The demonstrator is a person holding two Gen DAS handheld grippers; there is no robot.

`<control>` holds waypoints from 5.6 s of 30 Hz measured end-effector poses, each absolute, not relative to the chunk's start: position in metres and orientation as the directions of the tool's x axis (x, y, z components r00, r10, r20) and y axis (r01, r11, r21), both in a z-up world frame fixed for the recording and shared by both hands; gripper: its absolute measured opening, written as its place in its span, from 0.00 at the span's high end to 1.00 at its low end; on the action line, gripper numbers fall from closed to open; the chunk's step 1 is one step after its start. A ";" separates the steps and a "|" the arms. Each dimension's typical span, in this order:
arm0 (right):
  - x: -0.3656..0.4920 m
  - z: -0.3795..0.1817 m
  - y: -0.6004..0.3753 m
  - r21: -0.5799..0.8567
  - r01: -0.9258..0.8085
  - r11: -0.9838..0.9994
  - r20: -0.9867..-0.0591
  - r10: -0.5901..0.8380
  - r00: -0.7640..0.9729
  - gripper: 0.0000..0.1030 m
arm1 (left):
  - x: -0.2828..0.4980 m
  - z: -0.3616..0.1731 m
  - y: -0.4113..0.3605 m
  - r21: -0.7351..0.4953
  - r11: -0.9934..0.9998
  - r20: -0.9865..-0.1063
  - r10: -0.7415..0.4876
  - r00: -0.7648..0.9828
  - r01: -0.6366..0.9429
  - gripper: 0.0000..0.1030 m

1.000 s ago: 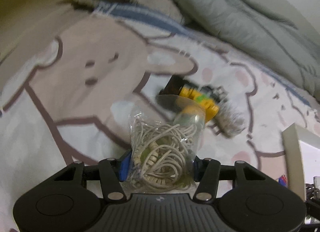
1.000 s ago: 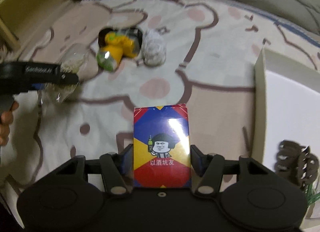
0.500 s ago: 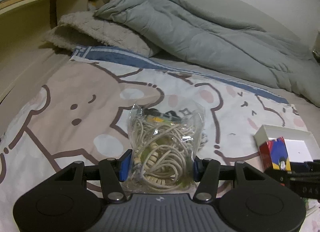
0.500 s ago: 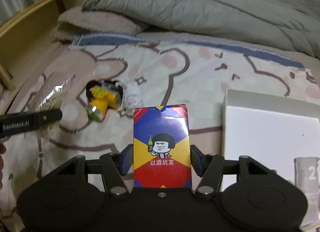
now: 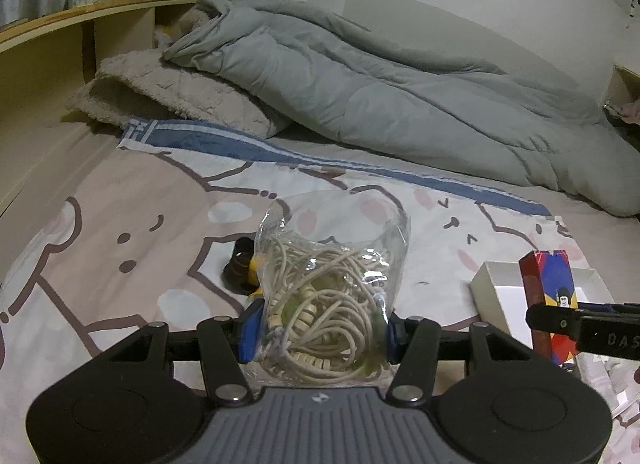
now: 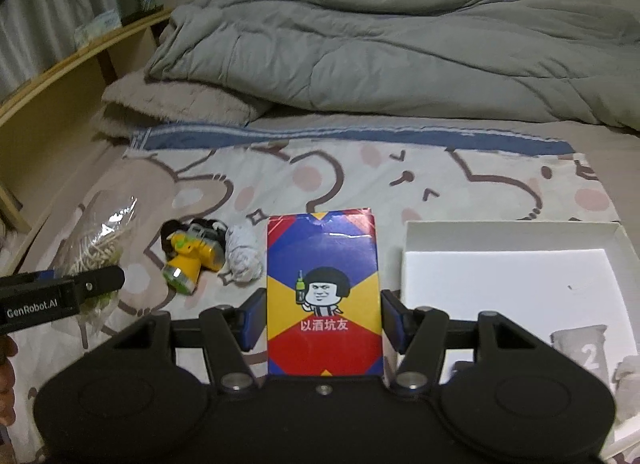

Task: Organize objects
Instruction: 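Carry the cable bag and card box over the white box with both grippers, then lower the cable bag and card box into the box and open both grippers, then lift both grippers away from the white box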

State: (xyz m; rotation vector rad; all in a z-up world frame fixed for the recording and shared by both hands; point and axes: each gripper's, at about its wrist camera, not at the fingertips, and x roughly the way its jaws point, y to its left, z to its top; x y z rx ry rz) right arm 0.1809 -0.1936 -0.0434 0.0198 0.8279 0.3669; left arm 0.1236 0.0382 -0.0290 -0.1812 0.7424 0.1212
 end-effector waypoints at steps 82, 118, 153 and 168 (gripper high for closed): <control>0.265 -0.146 -0.403 -0.238 -0.085 0.968 -0.791 -0.142 0.596 0.42 | 0.271 -0.121 -0.220 -0.350 0.930 -0.763 -0.354 0.541 0.115 0.45; 0.249 -0.112 -0.458 0.048 0.117 0.992 -0.783 -0.035 0.621 0.45 | 0.260 -0.100 -0.238 -0.299 0.946 -0.769 -0.316 0.555 0.125 0.59; 0.210 -0.078 -0.459 0.077 0.088 0.993 -0.747 -0.001 0.665 0.21 | 0.235 -0.081 -0.235 -0.202 0.964 -0.805 -0.263 0.532 0.171 0.11; 0.180 -0.058 -0.449 0.002 0.081 0.997 -0.717 -0.055 0.694 0.00 | 0.207 -0.065 -0.206 -0.145 0.971 -0.791 -0.228 0.568 0.188 0.00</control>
